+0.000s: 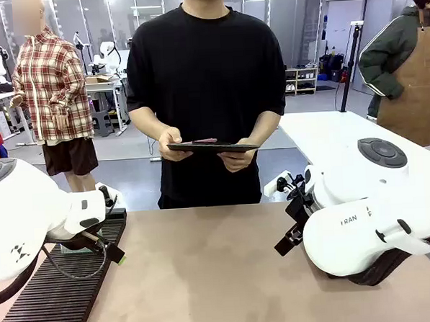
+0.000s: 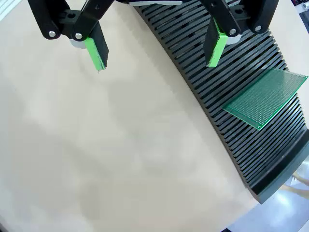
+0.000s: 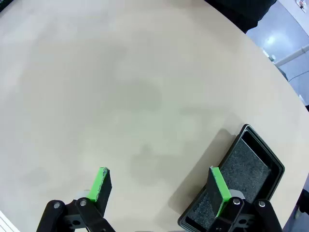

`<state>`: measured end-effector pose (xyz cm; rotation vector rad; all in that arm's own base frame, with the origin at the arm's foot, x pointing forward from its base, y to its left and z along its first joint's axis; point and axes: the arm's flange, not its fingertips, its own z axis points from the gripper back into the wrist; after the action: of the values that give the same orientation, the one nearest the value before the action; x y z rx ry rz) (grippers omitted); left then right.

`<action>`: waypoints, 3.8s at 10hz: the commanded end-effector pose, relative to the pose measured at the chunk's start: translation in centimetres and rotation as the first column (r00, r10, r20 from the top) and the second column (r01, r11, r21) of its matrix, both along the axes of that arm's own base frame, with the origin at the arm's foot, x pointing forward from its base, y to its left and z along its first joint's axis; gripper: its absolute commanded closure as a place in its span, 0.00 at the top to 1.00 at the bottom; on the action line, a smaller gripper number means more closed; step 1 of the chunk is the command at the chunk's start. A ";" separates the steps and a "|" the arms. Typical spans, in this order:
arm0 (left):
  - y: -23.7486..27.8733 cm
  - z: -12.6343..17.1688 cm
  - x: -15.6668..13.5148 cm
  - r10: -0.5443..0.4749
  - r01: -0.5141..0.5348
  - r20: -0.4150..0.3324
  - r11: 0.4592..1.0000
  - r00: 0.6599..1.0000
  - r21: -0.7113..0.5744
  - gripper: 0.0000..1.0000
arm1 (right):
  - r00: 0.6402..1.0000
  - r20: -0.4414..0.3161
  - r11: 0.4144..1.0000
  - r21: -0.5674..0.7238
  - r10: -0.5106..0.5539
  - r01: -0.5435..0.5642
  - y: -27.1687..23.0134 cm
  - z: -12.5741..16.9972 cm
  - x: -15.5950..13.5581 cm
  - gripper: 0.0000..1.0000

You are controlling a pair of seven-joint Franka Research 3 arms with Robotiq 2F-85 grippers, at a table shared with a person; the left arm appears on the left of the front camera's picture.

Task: Inspect the PCB.
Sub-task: Pick up the Blank PCB and present it to the human.

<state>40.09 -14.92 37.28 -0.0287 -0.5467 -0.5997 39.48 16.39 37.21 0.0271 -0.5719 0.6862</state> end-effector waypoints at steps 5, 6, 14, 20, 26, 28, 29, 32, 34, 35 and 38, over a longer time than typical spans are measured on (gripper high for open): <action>0.0 0.0 0.0 -0.001 0.001 0.000 1.000 1.000 0.000 1.00 | 1.000 0.000 1.000 0.000 0.000 0.000 0.0 0.0 0.0 1.00; 0.0 0.0 0.0 -0.001 0.001 0.000 1.000 1.000 0.000 1.00 | 1.000 0.000 1.000 0.000 0.000 0.000 0.0 0.0 0.0 1.00; 1.9 4.2 1.2 -0.074 0.075 -0.037 0.997 0.997 0.010 1.00 | 0.997 -0.073 0.999 0.041 0.033 -0.030 -2.8 3.9 0.6 1.00; 13.1 16.2 -2.7 -0.217 0.117 -0.181 0.889 0.959 -0.443 1.00 | 0.953 -0.260 0.907 0.420 0.154 -0.032 -14.7 14.0 -4.3 1.00; 23.9 17.0 -9.9 -0.004 -0.065 -0.095 0.698 0.996 -0.713 1.00 | 0.957 -0.286 0.679 0.710 0.036 0.187 -23.5 15.0 -11.5 1.00; 25.3 16.8 -11.3 0.048 -0.083 -0.068 0.667 0.996 -0.741 1.00 | 0.952 -0.304 0.665 0.717 0.031 0.207 -24.1 14.7 -11.8 1.00; 25.3 16.6 -11.5 0.056 -0.095 -0.078 0.685 0.995 -0.723 1.00 | 0.952 -0.306 0.666 0.714 0.020 0.216 -24.0 14.6 -11.4 1.00; 25.8 17.3 -10.6 0.057 -0.114 -0.103 0.681 0.993 -0.723 1.00 | 0.954 -0.300 0.672 0.711 0.023 0.207 -25.3 15.4 -11.0 1.00; 25.8 17.3 -10.6 0.057 -0.114 -0.103 0.681 0.993 -0.723 1.00 | 0.954 -0.300 0.672 0.711 0.023 0.207 -25.3 15.4 -11.0 1.00; 25.9 16.9 -11.0 0.072 -0.128 -0.109 0.685 0.991 -0.718 1.00 | 0.954 -0.300 0.672 0.711 0.023 0.207 -25.3 15.4 -11.0 1.00; 21.2 21.8 -8.3 0.033 -0.053 -0.075 0.958 0.997 -0.282 1.00 | 0.954 -0.300 0.672 0.711 0.023 0.207 -25.3 15.4 -11.0 1.00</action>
<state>29.95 7.38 57.51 -0.4673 -0.6124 -0.3992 28.48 -8.91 52.51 0.8470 -0.5203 0.2805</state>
